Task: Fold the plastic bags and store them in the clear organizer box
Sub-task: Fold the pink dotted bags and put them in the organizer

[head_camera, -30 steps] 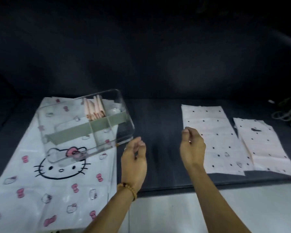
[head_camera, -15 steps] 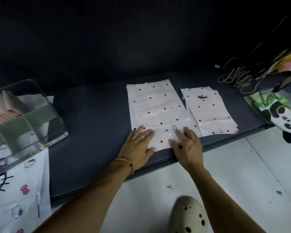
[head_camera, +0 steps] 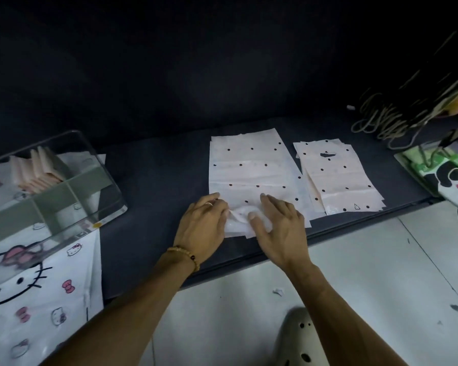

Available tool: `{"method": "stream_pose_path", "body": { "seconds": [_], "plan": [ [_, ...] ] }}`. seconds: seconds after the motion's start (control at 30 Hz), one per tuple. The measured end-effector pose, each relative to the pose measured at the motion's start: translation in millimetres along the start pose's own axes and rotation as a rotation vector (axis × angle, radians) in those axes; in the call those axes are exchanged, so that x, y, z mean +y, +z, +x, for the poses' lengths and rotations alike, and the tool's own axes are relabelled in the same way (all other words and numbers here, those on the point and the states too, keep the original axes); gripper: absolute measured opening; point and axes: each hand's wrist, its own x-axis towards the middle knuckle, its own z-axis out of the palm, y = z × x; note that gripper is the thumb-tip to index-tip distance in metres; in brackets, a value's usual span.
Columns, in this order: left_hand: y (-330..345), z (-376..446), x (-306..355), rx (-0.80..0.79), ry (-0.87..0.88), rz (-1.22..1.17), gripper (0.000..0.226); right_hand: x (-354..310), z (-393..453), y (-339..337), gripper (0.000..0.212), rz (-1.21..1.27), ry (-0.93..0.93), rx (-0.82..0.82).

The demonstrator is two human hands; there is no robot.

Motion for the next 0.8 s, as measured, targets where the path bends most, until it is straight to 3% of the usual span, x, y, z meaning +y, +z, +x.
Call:
{"method": "stream_pose_path", "body": {
  "seconds": [0.1,0.17,0.33,0.5,0.6,0.7,0.8],
  "plan": [
    [-29.5,-23.9,-23.9,0.0,0.014,0.09,0.014,-27.3,-6.3,8.3,0.104,-0.027,-0.106,-0.336],
    [-46.6,-45.5,-40.5,-0.053,-0.003,0.108,0.017,-41.2,-13.0,18.5,0.111,-0.107,-0.209,-0.523],
    [-76.4,-96.4,-72.6,-0.198,-0.224,-0.094,0.015,-61.7,-35.0,39.4,0.074,-0.057,-0.327,-0.609],
    [-94.0,-106.2,-80.2,-0.128,-0.316,-0.393,0.02,-80.3,-31.8,32.8,0.03,0.23,-0.072,-0.542],
    [-100.7,-109.7,-78.9,-0.204,-0.332,-0.673,0.037,-86.1,-17.0,25.0,0.029,0.299,0.061,-0.633],
    [-92.5,-115.6,-85.8,-0.355,-0.399,-0.63,0.038,-91.9,-7.4,25.4,0.018,0.306,0.149,-0.723],
    [-77.1,-116.6,-96.3,-0.183,-0.544,-0.457,0.03,-92.9,-5.6,30.0,0.011,0.384,0.231,-0.747]
  ]
}}
